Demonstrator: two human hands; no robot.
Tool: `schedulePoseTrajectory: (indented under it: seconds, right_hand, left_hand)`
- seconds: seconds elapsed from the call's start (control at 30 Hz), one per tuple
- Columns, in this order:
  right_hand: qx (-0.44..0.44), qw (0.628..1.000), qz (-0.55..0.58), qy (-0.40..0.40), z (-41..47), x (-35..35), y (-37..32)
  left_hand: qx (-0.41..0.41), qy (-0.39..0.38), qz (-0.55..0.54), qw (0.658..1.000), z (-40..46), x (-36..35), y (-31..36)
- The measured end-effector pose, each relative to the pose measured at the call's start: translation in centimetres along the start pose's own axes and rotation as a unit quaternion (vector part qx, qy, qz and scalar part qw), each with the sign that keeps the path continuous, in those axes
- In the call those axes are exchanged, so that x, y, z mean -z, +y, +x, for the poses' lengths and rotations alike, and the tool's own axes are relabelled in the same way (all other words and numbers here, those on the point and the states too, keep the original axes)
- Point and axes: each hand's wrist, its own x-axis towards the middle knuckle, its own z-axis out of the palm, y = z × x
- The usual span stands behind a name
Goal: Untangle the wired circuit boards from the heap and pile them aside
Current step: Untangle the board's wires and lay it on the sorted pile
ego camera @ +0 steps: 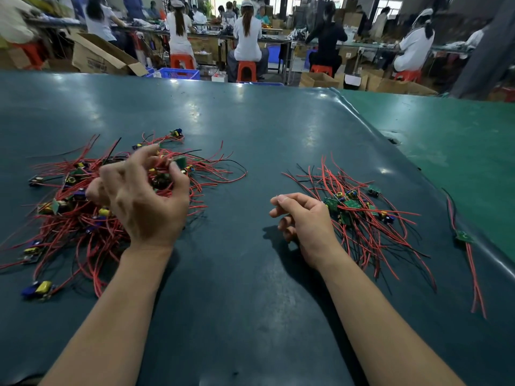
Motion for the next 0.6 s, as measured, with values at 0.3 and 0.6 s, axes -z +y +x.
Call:
schedulePoseTrajectory:
  seconds: [0.3, 0.6]
  right_hand:
    - [-0.002, 0.998, -0.019, -0.054, -0.1, -0.5, -0.3]
    - [-0.072, 0.974, 0.124, -0.178, -0.6, -1.0, -0.7]
  left_hand:
    - [-0.161, -0.027, 0.037, 0.986, -2.0, -0.8, 3.2]
    - [-0.299, -0.181, -0.140, 0.926, -4.0, -1.1, 6.0]
